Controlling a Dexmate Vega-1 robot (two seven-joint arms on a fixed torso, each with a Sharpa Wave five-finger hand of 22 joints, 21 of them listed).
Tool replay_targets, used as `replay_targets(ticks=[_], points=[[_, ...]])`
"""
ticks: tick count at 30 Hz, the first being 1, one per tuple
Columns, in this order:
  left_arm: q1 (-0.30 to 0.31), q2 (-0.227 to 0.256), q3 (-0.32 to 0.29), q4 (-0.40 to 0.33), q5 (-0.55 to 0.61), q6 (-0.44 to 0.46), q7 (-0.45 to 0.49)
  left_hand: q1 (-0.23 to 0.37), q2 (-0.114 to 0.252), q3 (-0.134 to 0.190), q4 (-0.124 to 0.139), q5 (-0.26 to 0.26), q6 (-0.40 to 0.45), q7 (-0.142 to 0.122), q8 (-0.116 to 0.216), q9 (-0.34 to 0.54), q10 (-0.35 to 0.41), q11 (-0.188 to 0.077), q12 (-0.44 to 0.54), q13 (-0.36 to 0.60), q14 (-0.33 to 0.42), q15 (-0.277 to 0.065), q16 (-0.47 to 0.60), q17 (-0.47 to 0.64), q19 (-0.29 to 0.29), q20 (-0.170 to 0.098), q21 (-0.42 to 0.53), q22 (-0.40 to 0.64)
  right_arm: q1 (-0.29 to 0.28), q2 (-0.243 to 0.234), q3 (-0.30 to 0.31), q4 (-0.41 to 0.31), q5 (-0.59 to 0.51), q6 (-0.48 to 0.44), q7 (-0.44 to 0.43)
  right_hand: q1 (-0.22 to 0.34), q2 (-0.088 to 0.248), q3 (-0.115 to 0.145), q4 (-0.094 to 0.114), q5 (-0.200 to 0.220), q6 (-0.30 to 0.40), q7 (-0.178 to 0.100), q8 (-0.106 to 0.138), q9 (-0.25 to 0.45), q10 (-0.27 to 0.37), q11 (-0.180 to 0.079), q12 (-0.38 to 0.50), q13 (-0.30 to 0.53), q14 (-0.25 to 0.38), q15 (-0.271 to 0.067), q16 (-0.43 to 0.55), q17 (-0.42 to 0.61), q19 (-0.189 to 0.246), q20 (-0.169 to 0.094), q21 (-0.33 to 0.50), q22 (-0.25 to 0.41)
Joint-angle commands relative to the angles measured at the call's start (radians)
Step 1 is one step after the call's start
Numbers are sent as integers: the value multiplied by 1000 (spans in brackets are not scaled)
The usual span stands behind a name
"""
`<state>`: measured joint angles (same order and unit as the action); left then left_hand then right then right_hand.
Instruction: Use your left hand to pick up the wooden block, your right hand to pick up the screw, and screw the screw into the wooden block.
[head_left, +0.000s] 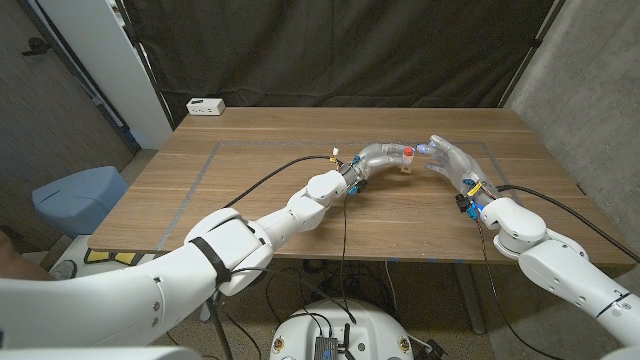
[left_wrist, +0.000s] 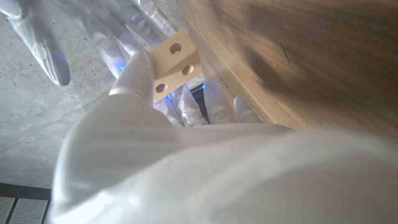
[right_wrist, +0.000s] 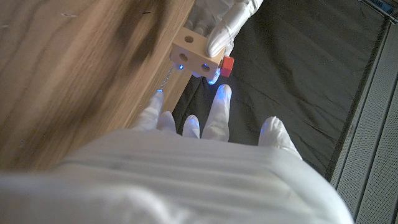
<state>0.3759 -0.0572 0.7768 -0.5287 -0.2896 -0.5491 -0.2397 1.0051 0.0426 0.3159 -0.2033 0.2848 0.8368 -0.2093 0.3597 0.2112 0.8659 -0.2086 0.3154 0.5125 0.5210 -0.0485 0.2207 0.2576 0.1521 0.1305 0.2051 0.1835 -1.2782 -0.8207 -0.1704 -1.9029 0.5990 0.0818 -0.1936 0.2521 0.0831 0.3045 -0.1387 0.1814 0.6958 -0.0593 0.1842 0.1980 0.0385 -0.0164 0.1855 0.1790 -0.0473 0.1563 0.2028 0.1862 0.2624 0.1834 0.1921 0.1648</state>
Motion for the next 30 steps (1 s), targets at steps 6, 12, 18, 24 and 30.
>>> replay_targets(ticks=[6, 12, 18, 24, 30], points=[[26, 27, 8, -75, 11, 30, 19, -40, 60, 54, 48, 7, 90, 56, 7, 5, 20, -8, 55, 101, 11, -77, 4, 5, 10, 3, 5, 2, 19, 2, -10, 23, 6, 4, 42, 1, -10, -5, -3, 4, -44, -12, -8, 1, -40, -2, -8, 5, -30, 12, -11, 4, -23, 15, -10, 3], [22, 22, 9, -67, 11, 25, 16, -40, 60, 55, 48, 7, 89, 56, 7, 5, 20, -8, 55, 101, 11, -79, 4, 5, 11, 2, 5, 2, 25, -1, -14, 28, 12, 5, 55, -2, -10, -7, -2, 4, -58, -15, -7, 1, -60, 10, -10, 5, -43, 18, -15, 4, -36, 22, -13, 3], [28, 27, 11, -83, 12, 32, 17, -40, 60, 55, 48, 7, 89, 56, 7, 5, 19, -9, 55, 101, 11, -77, 4, 5, 11, 2, 5, 2, 24, -9, -15, 25, 14, 1, 64, -3, -11, -8, -1, 4, -58, -15, -4, 1, -64, 11, -9, 5, -48, 19, -15, 4, -39, 22, -13, 3], [32, 30, 12, -95, 13, 37, 21, -40, 60, 55, 48, 7, 89, 55, 7, 5, 20, -8, 55, 102, 10, -78, 3, 5, 11, 3, 5, 2, 27, -13, -17, 27, 15, 5, 73, -6, -10, -9, 1, 4, -41, -17, 5, 1, -65, 11, -6, 5, -50, 18, -14, 5, -44, 20, -13, 3], [38, 35, 13, -109, 14, 43, 24, -41, 59, 54, 48, 7, 91, 55, 8, 5, 21, -8, 56, 102, 11, -80, 3, 5, 11, 2, 5, 2, 28, -13, -18, 27, 18, 5, 75, -7, -10, -9, 1, 4, -27, -11, 11, 1, -56, 14, -1, 5, -48, 17, -12, 5, -45, 19, -12, 3]])
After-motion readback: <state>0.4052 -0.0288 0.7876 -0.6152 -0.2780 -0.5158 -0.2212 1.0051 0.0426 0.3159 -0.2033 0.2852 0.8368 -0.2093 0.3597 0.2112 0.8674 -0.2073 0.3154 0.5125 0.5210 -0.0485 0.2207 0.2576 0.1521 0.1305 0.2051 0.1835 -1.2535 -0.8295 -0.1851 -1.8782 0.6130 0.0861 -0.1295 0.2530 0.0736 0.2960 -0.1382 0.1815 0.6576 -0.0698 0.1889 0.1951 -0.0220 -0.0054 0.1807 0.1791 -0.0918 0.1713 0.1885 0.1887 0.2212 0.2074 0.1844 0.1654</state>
